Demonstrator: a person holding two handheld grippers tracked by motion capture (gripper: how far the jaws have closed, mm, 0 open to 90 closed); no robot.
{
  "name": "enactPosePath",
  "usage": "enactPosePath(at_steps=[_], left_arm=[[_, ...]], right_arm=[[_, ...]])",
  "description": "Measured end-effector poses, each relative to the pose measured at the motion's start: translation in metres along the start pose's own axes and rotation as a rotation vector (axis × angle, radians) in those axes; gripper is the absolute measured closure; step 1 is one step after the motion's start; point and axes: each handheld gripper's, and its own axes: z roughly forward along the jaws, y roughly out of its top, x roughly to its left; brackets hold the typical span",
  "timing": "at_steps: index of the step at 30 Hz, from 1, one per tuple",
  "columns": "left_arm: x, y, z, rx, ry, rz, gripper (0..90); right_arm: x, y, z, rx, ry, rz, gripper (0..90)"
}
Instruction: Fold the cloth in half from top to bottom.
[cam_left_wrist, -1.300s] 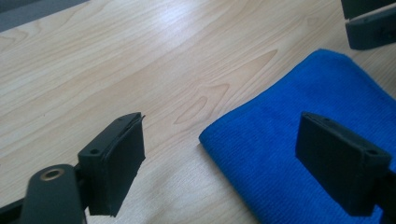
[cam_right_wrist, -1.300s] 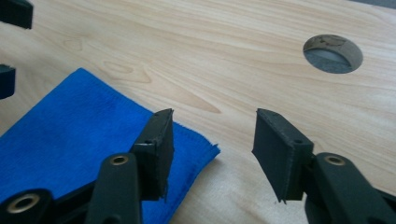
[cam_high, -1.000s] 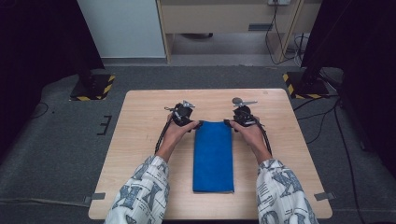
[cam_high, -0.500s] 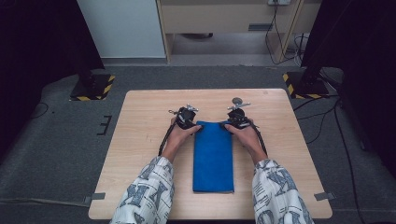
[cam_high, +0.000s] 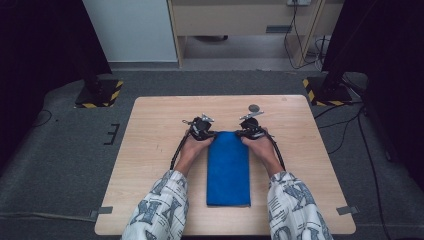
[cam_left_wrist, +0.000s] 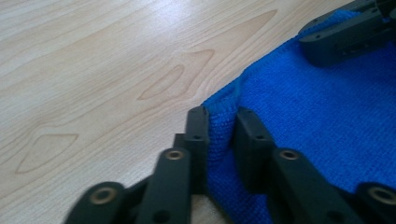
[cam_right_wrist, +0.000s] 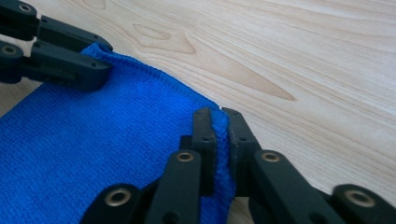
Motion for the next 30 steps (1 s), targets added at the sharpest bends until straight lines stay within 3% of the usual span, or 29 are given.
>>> enactPosePath(at_steps=[5, 13, 22, 30], left_arm=[[-0.003, 0.003, -0.006, -0.006, 0.002, 0.017, 85.1], [-0.006, 0.012, -0.027, -0.056, 0.021, 0.027, 85.7], [-0.004, 0.019, -0.048, -0.133, 0.000, 0.019, 85.8], [-0.003, 0.029, -0.057, -0.164, 0.008, 0.035, 85.7]], right_arm=[[0.002, 0.001, -0.005, -0.011, 0.005, -0.009, 86.7], [0.010, 0.009, -0.024, -0.068, 0.023, -0.003, 86.9], [0.010, 0.019, -0.045, -0.148, 0.038, 0.000, 87.1], [0.012, 0.030, -0.054, -0.172, 0.023, -0.026, 87.0]])
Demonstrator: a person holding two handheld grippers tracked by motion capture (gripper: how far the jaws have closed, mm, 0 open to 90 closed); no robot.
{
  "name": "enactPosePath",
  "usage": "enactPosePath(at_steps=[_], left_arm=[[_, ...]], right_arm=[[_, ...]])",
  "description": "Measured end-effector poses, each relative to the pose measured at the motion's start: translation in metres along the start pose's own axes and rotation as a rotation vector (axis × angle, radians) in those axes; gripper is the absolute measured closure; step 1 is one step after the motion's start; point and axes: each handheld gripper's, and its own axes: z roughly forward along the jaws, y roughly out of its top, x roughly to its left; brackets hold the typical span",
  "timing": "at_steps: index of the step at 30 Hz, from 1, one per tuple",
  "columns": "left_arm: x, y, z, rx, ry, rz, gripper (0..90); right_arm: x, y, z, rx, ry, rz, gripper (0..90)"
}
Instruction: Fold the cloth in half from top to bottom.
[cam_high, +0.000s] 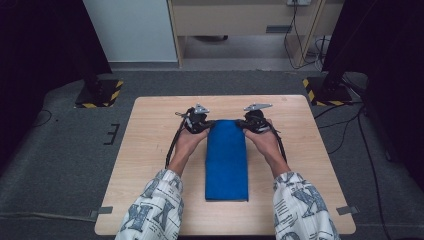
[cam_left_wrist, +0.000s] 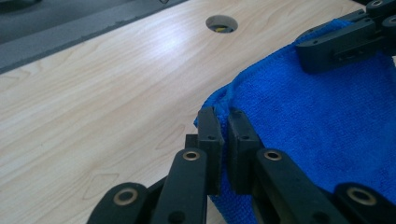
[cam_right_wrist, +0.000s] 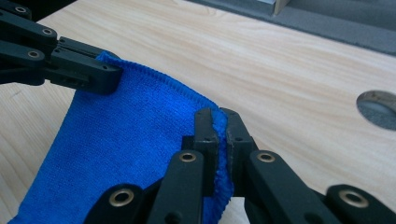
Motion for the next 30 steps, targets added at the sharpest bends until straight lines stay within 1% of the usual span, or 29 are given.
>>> enactPosePath(at_steps=[2, 4, 5, 7, 9, 13, 16, 19, 22, 26, 30], left_arm=[[0.002, 0.003, -0.002, -0.007, 0.000, -0.001, 85.7], [0.003, 0.005, -0.003, -0.011, 0.003, 0.004, 85.7], [0.003, 0.006, -0.004, -0.015, 0.006, 0.009, 85.7], [0.005, 0.008, -0.005, -0.027, 0.008, 0.003, 85.7], [0.006, 0.009, -0.005, -0.021, 0.011, 0.011, 85.6], [0.006, 0.011, -0.005, -0.023, 0.008, 0.014, 85.7], [0.003, 0.012, -0.006, -0.016, 0.009, 0.032, 85.7], [-0.001, 0.012, -0.007, -0.018, 0.004, 0.046, 85.7], [-0.005, 0.013, -0.008, -0.017, 0.004, 0.055, 85.7], [-0.010, 0.012, -0.011, -0.021, 0.001, 0.072, 85.6], [-0.014, 0.009, -0.018, -0.023, -0.003, 0.090, 85.6]], right_arm=[[0.000, 0.003, -0.001, -0.005, -0.002, -0.010, 87.0], [0.000, 0.007, -0.002, -0.017, -0.002, -0.004, 87.0], [0.000, 0.008, -0.002, -0.017, -0.002, -0.009, 87.0], [0.000, 0.011, -0.002, -0.023, -0.003, -0.015, 87.0], [0.000, 0.014, -0.002, -0.026, -0.006, -0.021, 87.0], [-0.002, 0.018, -0.002, -0.031, -0.005, -0.038, 86.9], [-0.002, 0.015, -0.003, -0.029, -0.004, -0.042, 86.7], [-0.003, 0.011, -0.004, -0.029, 0.000, -0.051, 86.7], [-0.003, 0.007, -0.007, -0.030, 0.001, -0.065, 86.7], [-0.002, 0.002, -0.011, -0.039, 0.003, -0.069, 86.6], [0.001, -0.003, -0.014, -0.043, 0.015, -0.079, 86.5]])
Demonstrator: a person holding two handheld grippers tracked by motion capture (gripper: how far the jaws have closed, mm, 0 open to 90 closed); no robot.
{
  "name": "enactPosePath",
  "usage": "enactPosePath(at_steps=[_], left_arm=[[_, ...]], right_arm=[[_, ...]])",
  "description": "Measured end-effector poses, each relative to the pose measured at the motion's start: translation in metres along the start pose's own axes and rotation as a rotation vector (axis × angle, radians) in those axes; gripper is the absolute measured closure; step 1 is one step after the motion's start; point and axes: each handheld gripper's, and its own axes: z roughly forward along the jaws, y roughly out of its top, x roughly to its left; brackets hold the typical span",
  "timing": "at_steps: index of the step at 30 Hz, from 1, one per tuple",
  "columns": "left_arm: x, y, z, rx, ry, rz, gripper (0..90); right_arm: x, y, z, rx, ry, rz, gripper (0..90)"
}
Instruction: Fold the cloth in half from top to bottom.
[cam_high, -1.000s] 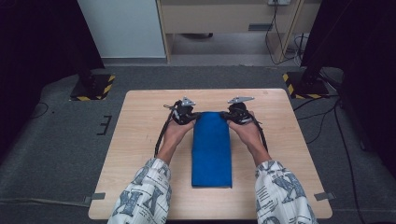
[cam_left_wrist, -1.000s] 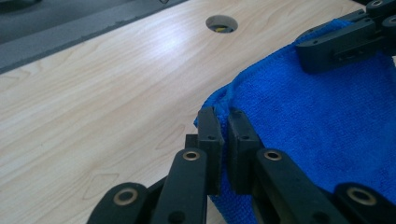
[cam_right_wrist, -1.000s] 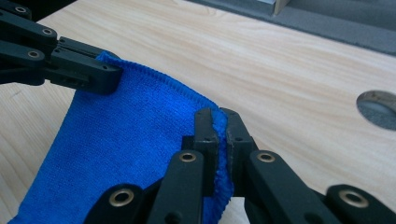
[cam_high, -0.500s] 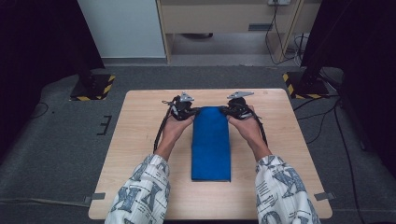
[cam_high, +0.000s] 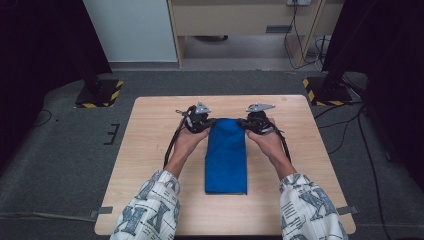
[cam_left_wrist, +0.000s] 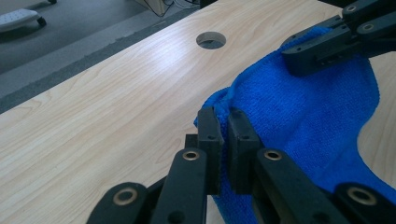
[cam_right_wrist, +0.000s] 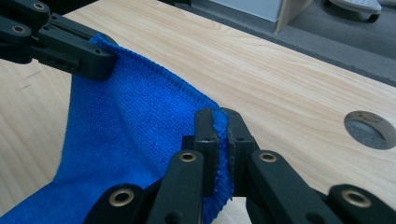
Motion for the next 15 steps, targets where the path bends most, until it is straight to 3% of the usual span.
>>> enactPosePath(at_steps=[15], left_arm=[[-0.023, -0.016, -0.023, -0.006, -0.041, 0.048, 85.5]], right_arm=[[0.022, -0.021, -0.022, -0.013, 0.042, -0.064, 86.4]])
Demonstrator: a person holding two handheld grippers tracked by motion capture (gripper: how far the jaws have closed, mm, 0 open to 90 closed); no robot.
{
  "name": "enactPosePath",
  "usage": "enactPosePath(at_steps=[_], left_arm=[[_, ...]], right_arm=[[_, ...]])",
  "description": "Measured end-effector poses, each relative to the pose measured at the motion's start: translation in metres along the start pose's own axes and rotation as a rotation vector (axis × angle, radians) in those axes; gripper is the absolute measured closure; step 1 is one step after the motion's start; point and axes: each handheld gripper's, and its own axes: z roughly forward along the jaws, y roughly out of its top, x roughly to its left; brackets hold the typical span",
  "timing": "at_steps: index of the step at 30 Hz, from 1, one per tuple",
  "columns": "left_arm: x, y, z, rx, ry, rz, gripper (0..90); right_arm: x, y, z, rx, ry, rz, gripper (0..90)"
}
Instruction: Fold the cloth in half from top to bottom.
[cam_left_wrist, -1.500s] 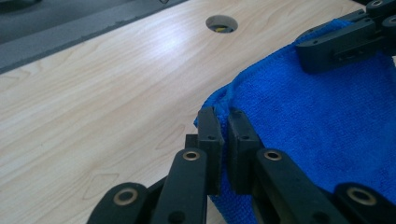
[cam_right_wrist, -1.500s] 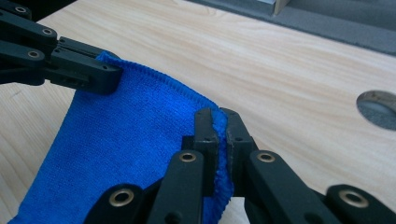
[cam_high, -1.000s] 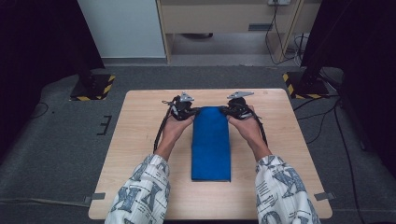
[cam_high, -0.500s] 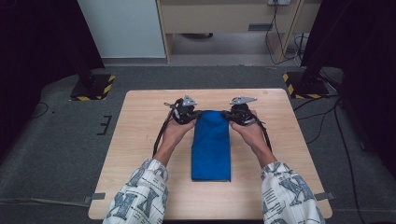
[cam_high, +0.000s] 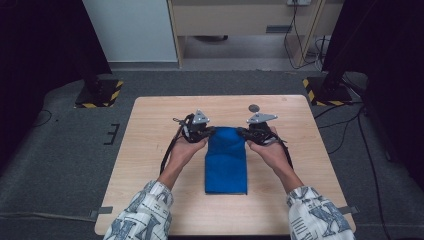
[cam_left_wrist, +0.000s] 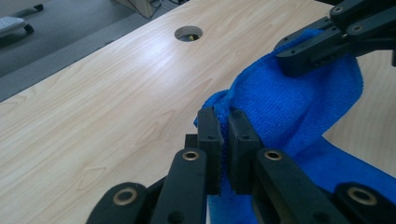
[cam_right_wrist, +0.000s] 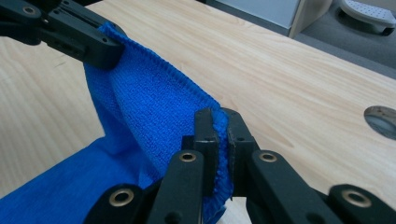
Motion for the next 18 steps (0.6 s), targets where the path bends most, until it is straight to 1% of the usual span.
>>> enactPosePath(at_steps=[1, 3, 4, 10, 14, 16, 18], left_arm=[[-0.002, -0.001, -0.001, 0.003, -0.001, 0.005, 85.4], [-0.005, -0.002, -0.004, -0.002, -0.001, 0.007, 85.4], [-0.006, -0.004, -0.006, -0.007, -0.006, 0.004, 85.4], [-0.019, -0.011, -0.015, -0.011, -0.028, 0.019, 85.3], [-0.027, -0.015, -0.020, -0.022, -0.032, 0.022, 85.1], [-0.030, -0.018, -0.022, -0.024, -0.043, 0.022, 85.1], [-0.034, -0.022, -0.023, -0.022, -0.043, 0.022, 84.9]], right_arm=[[0.001, -0.002, -0.001, 0.000, 0.000, -0.006, 86.3], [0.004, -0.004, -0.004, -0.007, 0.008, -0.002, 86.2], [0.005, -0.005, -0.005, -0.011, 0.008, -0.001, 86.2], [0.011, -0.009, -0.012, -0.020, 0.022, -0.006, 85.9], [0.016, -0.012, -0.017, -0.015, 0.029, -0.027, 85.5], [0.020, -0.016, -0.021, -0.015, 0.027, -0.038, 85.2], [0.023, -0.020, -0.024, -0.014, 0.037, -0.042, 85.0]])
